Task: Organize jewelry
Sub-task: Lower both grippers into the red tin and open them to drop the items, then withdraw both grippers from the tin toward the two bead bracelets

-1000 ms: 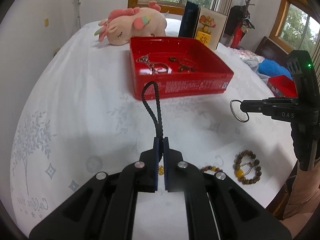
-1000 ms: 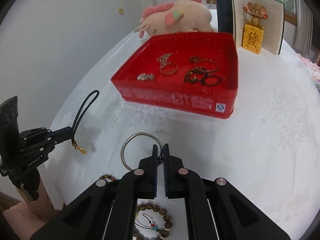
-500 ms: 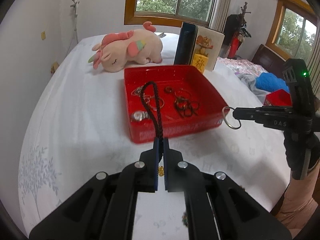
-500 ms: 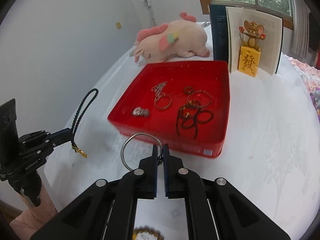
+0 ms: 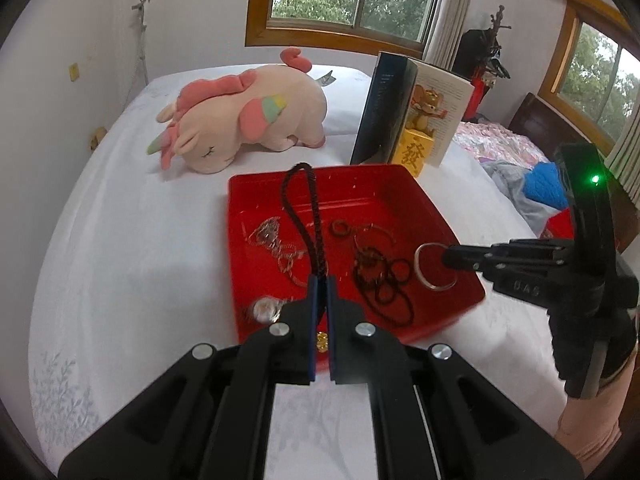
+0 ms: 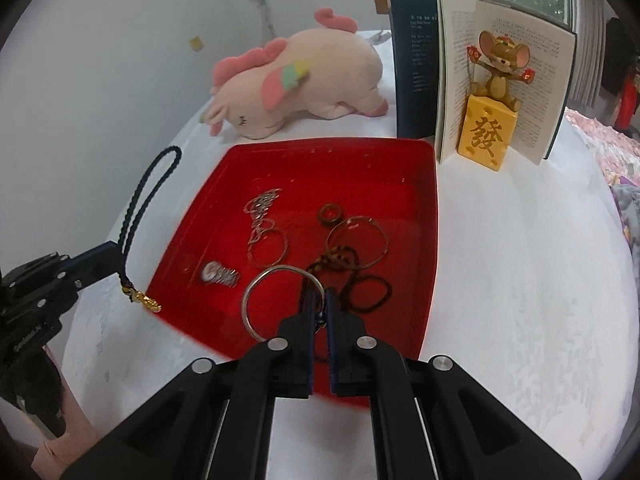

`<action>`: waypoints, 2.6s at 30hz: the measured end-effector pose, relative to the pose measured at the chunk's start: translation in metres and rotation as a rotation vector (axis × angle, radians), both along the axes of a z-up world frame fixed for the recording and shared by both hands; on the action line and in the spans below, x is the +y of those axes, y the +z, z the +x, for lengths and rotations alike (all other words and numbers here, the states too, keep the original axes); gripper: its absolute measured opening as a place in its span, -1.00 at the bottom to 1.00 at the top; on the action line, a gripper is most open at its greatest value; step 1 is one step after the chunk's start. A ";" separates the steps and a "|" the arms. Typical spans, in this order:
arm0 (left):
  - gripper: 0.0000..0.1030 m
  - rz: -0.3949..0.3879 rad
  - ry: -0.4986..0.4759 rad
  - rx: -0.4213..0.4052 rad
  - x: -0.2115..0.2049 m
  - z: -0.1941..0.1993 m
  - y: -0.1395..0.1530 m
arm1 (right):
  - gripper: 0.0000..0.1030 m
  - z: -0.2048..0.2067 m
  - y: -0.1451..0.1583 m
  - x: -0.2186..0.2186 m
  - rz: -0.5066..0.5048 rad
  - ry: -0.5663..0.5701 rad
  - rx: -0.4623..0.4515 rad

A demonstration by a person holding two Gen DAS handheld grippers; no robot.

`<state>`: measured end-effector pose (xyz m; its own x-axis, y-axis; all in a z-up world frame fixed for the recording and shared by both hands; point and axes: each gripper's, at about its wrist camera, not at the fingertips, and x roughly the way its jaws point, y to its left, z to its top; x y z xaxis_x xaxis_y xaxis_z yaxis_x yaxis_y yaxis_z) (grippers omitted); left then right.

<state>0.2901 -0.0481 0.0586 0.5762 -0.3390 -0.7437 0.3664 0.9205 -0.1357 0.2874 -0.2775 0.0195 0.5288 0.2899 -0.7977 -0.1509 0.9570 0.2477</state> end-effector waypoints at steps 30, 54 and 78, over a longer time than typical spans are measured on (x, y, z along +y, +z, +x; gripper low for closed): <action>-0.78 -0.014 0.012 0.158 -0.032 0.104 -0.065 | -0.73 0.100 -0.046 0.005 -0.039 -0.046 0.094; 0.10 0.062 -0.015 0.010 0.001 -0.057 -0.022 | -0.56 -0.073 -0.013 -0.004 -0.014 0.052 -0.031; 0.10 0.135 0.009 0.145 0.020 -0.198 -0.104 | -0.49 -0.217 -0.074 0.007 0.064 0.055 0.046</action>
<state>0.0922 -0.0284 -0.0455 0.4622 -0.2261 -0.8574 0.3437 0.9370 -0.0618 0.0708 -0.2706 -0.0544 0.4739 0.3687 -0.7997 -0.1898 0.9296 0.3161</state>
